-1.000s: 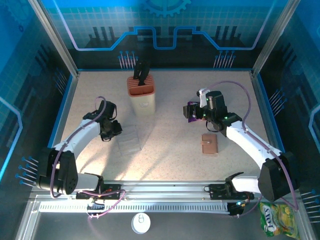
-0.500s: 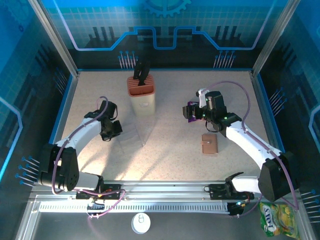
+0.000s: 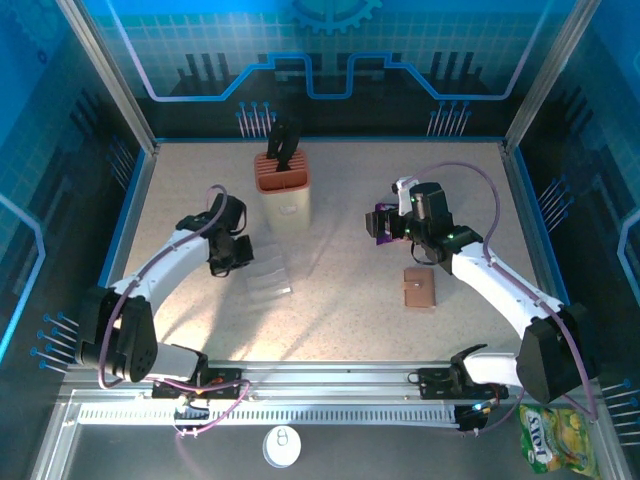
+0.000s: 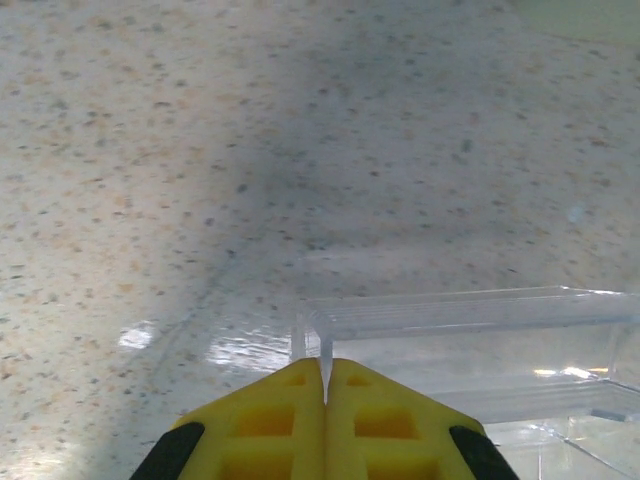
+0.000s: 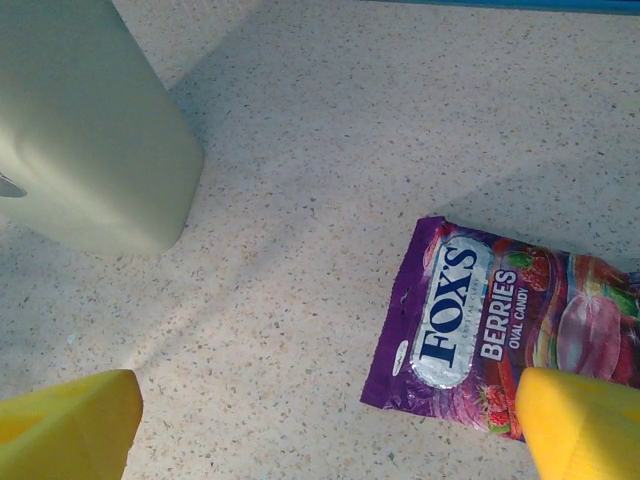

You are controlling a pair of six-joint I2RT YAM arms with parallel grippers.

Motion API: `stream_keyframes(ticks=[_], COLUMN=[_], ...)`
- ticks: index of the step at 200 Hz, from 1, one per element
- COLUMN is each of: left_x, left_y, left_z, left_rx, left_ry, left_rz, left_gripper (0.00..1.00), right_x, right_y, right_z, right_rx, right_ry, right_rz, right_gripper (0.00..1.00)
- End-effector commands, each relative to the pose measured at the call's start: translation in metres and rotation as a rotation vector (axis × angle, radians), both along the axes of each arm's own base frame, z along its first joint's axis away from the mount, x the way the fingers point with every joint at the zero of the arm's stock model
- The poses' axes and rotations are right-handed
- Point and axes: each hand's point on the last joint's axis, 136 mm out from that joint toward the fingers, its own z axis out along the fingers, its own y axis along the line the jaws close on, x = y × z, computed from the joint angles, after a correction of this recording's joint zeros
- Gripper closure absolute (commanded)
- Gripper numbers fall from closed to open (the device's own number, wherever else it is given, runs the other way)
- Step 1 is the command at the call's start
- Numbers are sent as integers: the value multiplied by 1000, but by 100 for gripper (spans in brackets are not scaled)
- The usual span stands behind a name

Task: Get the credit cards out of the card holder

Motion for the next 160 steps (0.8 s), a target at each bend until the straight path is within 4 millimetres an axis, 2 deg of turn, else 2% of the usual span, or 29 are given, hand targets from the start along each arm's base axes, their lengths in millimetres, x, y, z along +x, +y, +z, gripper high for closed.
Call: stream_keyframes(ticks=[1,45,73,77,92,127,160], left_x=[10,32,45,47,55,74,95], left_y=[-20,-69,-102,-106,-120,-133,-133], left_z=[11,21,19,19,18,17,14], left_rx=[-21,-39,-48,-48,-47,-34,21], left_ry=[-11,-34,-24,-24,-25,-27,-39], left_rz=[-6,-76,-112,-117,-132,-137,-161], left_gripper=[100,100,100,100,100,100,100], right_x=[-5,-8,-9,-13,-16,-22,-29], right_y=[-4,-13,-19,-22,-25,-32,-39], right_z=[8,13,16,5,4,5,5], right_rx=[-24,-54,-53,-62,-63,-61,-64], right_ry=[-27,-52,-55,-32,-31,-34,-30], right_rz=[-9,-30,-46,-46,-51,-61,-72], right_gripper=[3,1,1,1,1,0,0])
